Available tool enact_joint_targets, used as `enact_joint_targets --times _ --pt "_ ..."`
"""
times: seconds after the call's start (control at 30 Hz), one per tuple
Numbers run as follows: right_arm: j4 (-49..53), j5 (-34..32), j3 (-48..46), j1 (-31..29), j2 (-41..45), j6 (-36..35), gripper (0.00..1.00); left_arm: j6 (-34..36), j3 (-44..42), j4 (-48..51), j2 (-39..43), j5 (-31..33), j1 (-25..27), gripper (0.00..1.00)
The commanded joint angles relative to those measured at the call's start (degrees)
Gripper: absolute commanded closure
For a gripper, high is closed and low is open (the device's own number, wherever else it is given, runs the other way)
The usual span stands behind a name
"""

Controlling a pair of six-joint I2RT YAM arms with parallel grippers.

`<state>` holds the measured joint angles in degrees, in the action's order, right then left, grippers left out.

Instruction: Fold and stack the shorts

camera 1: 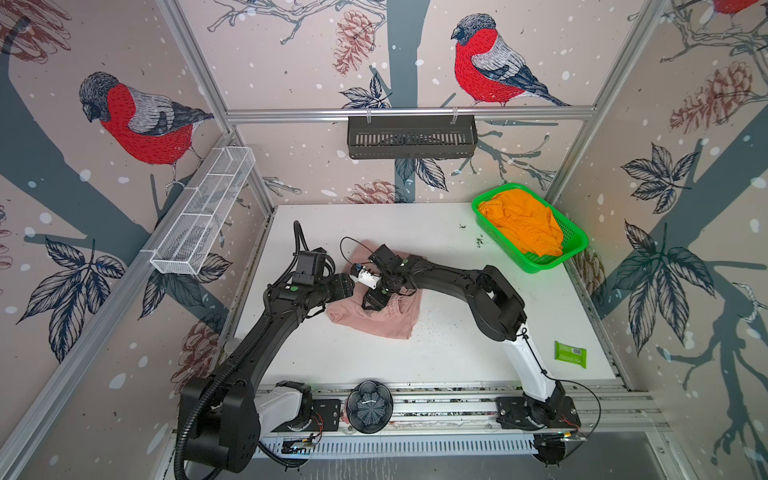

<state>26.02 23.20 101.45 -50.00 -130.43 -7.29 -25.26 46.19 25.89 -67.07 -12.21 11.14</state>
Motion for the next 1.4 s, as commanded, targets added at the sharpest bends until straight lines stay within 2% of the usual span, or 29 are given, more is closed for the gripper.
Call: enact_joint_targets --times 0.0,0.13,0.3,0.47,0.67,0.9,1.07,1.2,1.27,1.37 --pt "-0.7 2.0 3.1 2.3 2.9 2.2 0.38 -0.4 -0.7 -1.5 -0.4 -3.3 -0.1 0.2" --pt "-2.4 -0.5 6.2 6.5 2.4 1.9 0.37 -0.9 -3.8 -5.1 -0.8 -6.8 0.0 0.17" --pt "-3.8 -9.6 9.7 10.3 -2.4 0.8 0.37 -2.0 -6.4 -8.0 -0.3 -8.2 0.0 0.1" --pt "-4.8 -11.9 9.5 13.7 -5.1 1.0 0.4 -3.2 -8.4 -9.5 -1.2 -8.9 0.0 0.09" --pt "-11.8 -9.3 -3.8 16.5 0.7 2.8 0.44 -7.2 -15.3 -22.7 -5.0 -14.4 0.0 0.08" --pt "-18.1 -7.7 -21.3 19.1 9.2 6.6 0.47 -8.2 -15.6 -28.2 -11.5 -15.3 1.2 0.09" --pt "-25.3 -4.5 -35.9 20.1 18.1 13.3 0.48 -3.3 -7.8 -25.8 -19.4 -10.7 1.0 0.09" --pt "-30.4 -3.4 -46.0 19.7 27.4 18.9 0.47 -1.0 1.6 -26.1 -27.9 -12.2 0.8 0.09" --pt "-29.5 -3.9 -48.8 19.4 32.0 19.6 0.45 0.3 7.0 -25.7 -32.3 -13.2 0.8 0.08" --pt "-23.8 -9.0 -50.0 18.7 37.8 17.2 0.41 2.7 15.2 -23.3 -37.8 -13.7 0.7 0.08"
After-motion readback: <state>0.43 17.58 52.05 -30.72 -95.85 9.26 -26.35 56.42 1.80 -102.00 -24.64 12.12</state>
